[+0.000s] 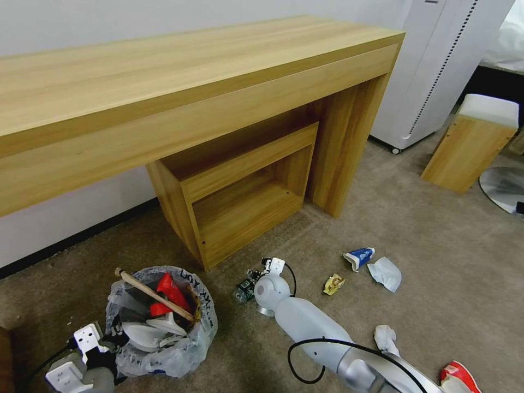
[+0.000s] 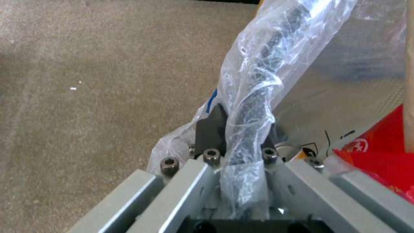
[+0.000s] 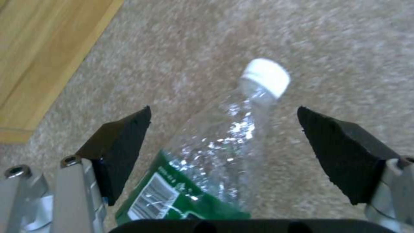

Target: Pick up the trash bin and place the garbage on the floor into it.

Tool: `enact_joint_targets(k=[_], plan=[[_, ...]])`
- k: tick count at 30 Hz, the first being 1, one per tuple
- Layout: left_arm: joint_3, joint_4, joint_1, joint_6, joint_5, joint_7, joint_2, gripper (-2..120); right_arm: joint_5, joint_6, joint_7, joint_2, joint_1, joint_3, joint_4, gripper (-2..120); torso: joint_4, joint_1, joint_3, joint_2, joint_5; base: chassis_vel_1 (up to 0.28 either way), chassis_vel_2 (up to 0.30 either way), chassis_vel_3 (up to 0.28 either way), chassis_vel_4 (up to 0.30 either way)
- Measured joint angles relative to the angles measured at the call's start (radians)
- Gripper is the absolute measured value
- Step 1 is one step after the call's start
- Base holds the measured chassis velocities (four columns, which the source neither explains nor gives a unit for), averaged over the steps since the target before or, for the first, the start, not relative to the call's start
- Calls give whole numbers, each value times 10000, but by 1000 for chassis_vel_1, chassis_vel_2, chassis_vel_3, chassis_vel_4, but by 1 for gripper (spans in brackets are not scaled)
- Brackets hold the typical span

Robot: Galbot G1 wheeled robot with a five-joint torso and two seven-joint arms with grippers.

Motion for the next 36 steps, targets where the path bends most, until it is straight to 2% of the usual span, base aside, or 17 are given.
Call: enact_joint_targets(k=[7, 15, 27, 29, 30, 33, 36], plan=[[4, -169, 98, -6, -12, 6, -17, 0, -265, 38, -466, 276, 77, -44, -582, 82, 0, 0, 0, 0, 1, 0, 0, 0, 0], [38, -188, 113, -11, -13, 11, -62, 0, -891, 56, -990, 335, -130, -96, -856, 92, -1, 1, 0, 0, 1, 0, 0, 0, 0], [41, -83, 31, -22, -41, 13, -24, 0, -1612, 245, -1605, 183, -218, -200, -1054, 94, -2, 0, 0, 0, 1, 0, 0, 0, 0], [50, -72, 22, -21, -46, 13, -23, 0, -1666, 256, -1634, 236, -198, -198, -1133, 92, -1, 0, 0, 0, 1, 0, 0, 0, 0], [67, -61, 3, -21, -54, 12, -19, 0, -1710, 255, -1696, 284, -188, -200, -1210, 85, 0, 0, 0, -1, 1, 0, 0, 0, 0], [86, -57, -20, -22, -70, 12, -10, 0, -1724, 242, -1742, 328, -174, -198, -1277, 78, -1, 0, 0, 0, 1, 0, 0, 0, 0], [138, -50, -26, -22, -136, 11, -8, 0, -1822, 252, -1882, 363, -191, -194, -1340, 64, -1, 0, -1, 0, 1, 0, 0, 0, 0]])
